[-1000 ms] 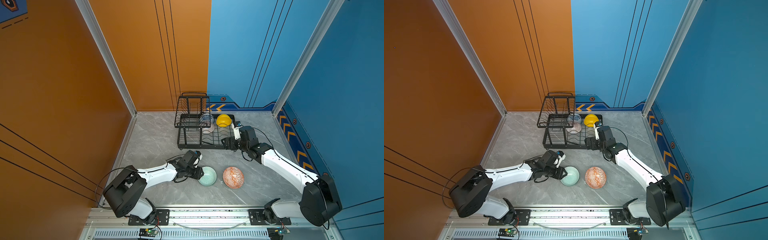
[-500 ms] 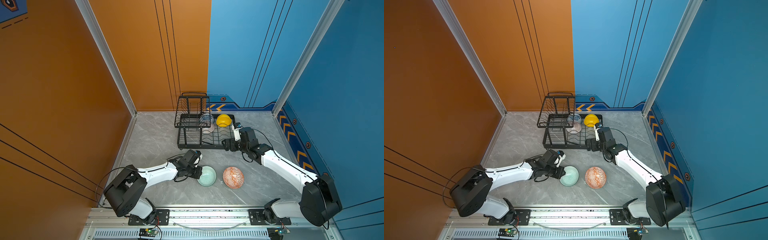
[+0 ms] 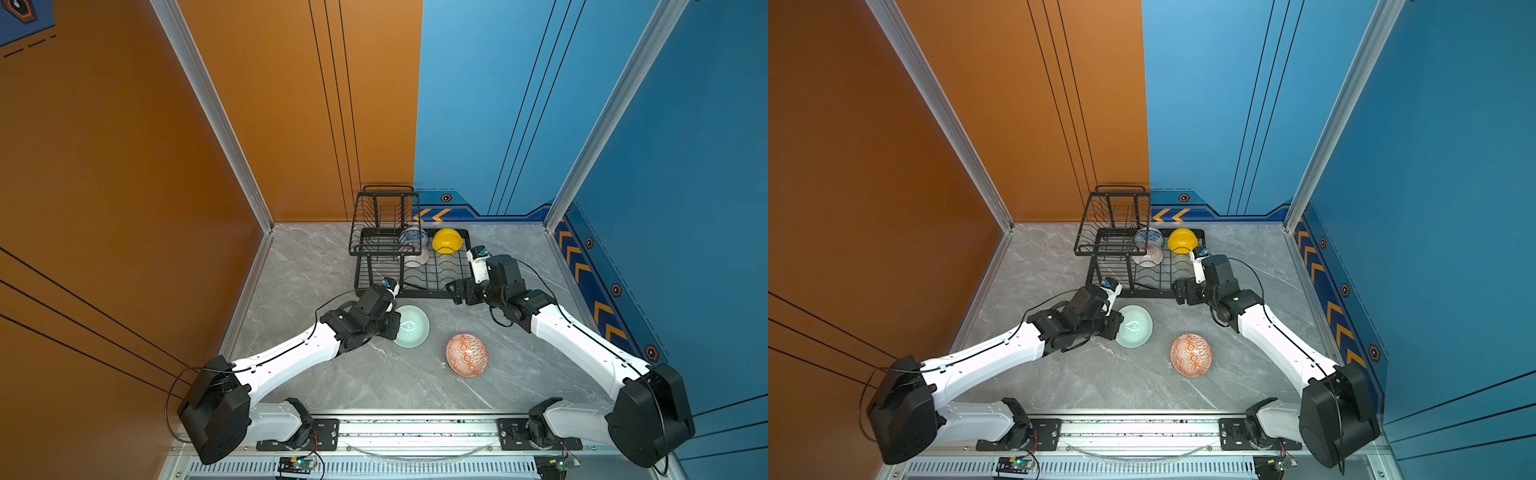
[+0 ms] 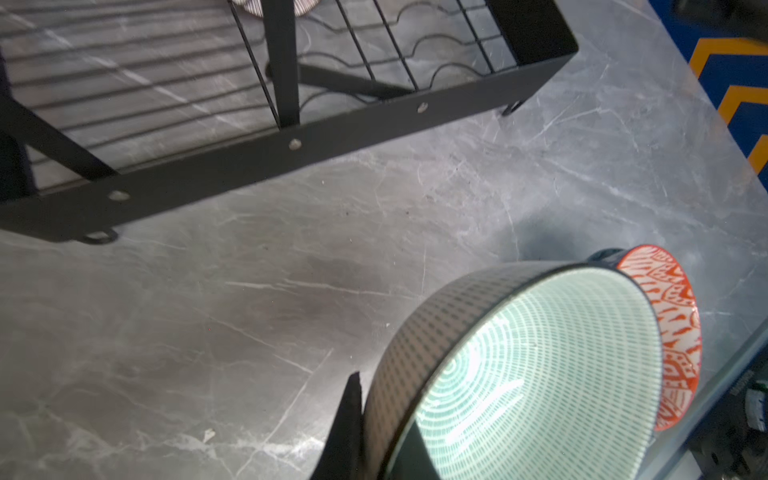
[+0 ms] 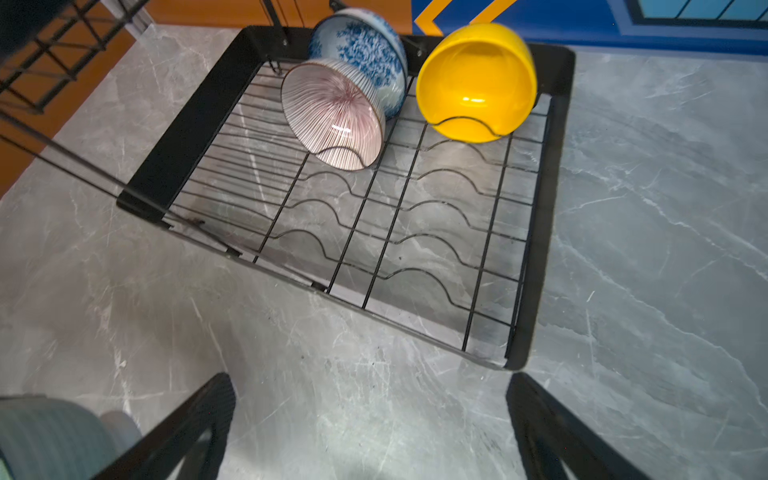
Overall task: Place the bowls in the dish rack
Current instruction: 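Grasp the pale green bowl rim with the left gripper and lift it, then carry the pale green bowl toward the rack with left gripper while right reaches it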
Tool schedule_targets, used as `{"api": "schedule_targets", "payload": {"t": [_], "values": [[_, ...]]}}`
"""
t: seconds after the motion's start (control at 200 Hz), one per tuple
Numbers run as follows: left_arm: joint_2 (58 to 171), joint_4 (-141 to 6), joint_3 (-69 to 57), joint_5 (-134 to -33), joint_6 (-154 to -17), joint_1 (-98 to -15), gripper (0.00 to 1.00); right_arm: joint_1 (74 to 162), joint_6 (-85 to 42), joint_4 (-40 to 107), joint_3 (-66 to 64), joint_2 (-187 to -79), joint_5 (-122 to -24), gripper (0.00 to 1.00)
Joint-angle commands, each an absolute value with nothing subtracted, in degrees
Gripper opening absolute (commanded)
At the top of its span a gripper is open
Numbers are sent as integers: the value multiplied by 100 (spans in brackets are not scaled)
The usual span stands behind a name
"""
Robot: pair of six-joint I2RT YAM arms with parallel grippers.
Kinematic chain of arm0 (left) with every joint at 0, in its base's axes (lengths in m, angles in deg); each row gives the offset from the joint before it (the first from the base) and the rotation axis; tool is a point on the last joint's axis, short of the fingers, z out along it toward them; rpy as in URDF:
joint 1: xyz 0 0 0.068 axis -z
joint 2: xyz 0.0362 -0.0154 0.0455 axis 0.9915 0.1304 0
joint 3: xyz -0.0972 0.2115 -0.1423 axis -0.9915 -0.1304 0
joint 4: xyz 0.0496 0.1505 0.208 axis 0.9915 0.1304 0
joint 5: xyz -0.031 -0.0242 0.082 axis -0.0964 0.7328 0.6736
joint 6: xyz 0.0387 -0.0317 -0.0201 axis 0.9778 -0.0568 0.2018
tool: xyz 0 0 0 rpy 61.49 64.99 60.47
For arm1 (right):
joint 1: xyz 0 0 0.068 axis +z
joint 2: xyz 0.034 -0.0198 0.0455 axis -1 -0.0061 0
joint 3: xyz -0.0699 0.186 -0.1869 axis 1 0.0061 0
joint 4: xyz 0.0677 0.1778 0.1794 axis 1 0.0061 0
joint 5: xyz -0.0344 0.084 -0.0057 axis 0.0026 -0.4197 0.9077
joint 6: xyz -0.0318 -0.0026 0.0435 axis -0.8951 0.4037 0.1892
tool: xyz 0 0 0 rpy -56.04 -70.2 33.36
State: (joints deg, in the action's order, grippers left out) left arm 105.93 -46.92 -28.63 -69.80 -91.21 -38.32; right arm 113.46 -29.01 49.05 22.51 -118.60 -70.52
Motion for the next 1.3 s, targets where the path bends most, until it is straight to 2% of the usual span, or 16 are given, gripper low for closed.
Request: {"api": "schedule_targets", "payload": {"t": [0.0, 0.155, 0.325, 0.521, 0.746, 1.297], "values": [[10375, -4936, -2508, -6029, -8833, -3691, 0, 11295, -3128, 5644, 1842, -11579, -7812, 100], [10380, -5042, -2241, -5744, -8602, -3654, 0, 11290, -3211, 6409, 1391, -11314, -8321, 100], [10559, -5124, -1947, -5760, -8432, -3615, 0, 11414, -3110, 6505, 1290, -11027, -8535, 100], [10697, -5405, -1675, -6041, -8413, -3560, 0, 11988, -3153, 6361, 1275, -11128, -8052, 100], [10730, -5556, -1664, -6110, -8419, -3457, 0, 12174, -2817, 5939, 1220, -11475, -7708, 99], [10793, -5766, -1778, -6245, -8484, -3416, 0, 12375, -2424, 5784, 898, -12352, -7679, 53]]}}
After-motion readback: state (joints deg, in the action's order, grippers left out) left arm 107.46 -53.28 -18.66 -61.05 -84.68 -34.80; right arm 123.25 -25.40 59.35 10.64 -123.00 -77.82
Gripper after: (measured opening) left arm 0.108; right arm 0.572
